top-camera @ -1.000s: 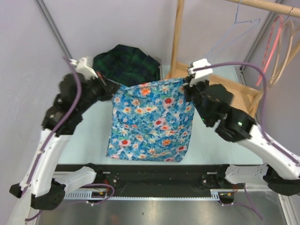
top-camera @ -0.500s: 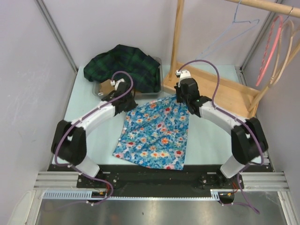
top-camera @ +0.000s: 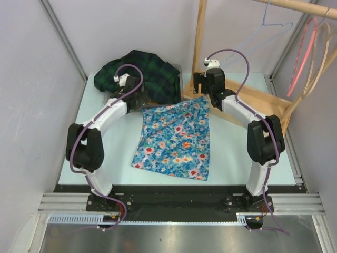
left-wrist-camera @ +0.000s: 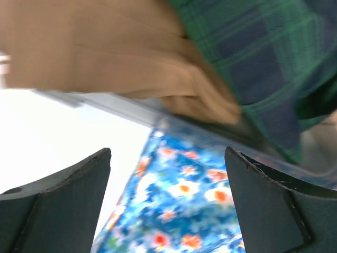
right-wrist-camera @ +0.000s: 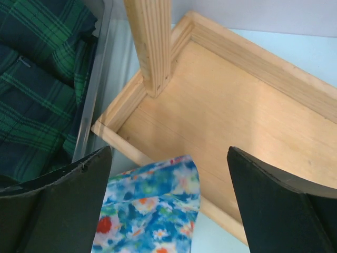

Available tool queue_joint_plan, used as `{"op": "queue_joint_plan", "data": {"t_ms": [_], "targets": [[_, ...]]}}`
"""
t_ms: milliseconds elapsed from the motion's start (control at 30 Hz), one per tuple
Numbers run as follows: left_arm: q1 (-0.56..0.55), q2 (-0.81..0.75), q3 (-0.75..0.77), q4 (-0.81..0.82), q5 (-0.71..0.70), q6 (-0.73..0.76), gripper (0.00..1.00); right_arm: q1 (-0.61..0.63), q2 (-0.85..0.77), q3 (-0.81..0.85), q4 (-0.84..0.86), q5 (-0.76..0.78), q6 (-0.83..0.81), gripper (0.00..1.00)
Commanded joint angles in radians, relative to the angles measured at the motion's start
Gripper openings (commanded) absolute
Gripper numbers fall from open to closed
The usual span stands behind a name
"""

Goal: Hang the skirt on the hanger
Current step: Flatten the skirt

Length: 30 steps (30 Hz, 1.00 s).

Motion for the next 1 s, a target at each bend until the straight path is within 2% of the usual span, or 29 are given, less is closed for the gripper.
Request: {"op": "queue_joint_plan", "data": {"t_ms": [0, 100, 133, 233, 400, 600, 700, 833, 967], "targets": [[0.007, -0.132, -0.053, -0.082, -0.021, 0.036, 0.93, 0.003, -0.117, 0.030, -0.172, -0.028, 0.055, 0.96], [-0.003, -0.216, -0.178, -0.113, 0.107, 0.027, 0.91, 0.005, -0.205, -0.024, -0.339, -0.106, 0.126, 0.96], [-0.011, -0.242, -0.267, -0.112, 0.165, 0.027, 0.89, 0.008, -0.257, -0.095, -0.370, -0.126, 0.143, 0.95], [-0.086, -0.345, -0.435, -0.121, 0.184, 0.010, 0.88, 0.052, -0.393, -0.281, -0.450, -0.173, 0.203, 0.91], [-0.114, -0.521, -0.652, -0.148, 0.214, -0.040, 0.88, 0.203, -0.564, -0.498, -0.587, -0.161, 0.375, 0.87], [-0.114, -0.684, -0.781, -0.196, 0.186, -0.066, 0.88, 0.350, -0.757, -0.731, -0.645, -0.118, 0.580, 0.85], [-0.115, -0.710, -0.814, -0.196, 0.212, -0.073, 0.87, 0.406, -0.821, -0.783, -0.683, -0.108, 0.664, 0.84], [-0.114, -0.726, -0.849, -0.182, 0.241, -0.079, 0.85, 0.480, -0.841, -0.820, -0.705, -0.117, 0.720, 0.79], [-0.117, -0.759, -0.884, -0.184, 0.241, -0.093, 0.83, 0.524, -0.832, -0.871, -0.656, -0.127, 0.772, 0.72]]}}
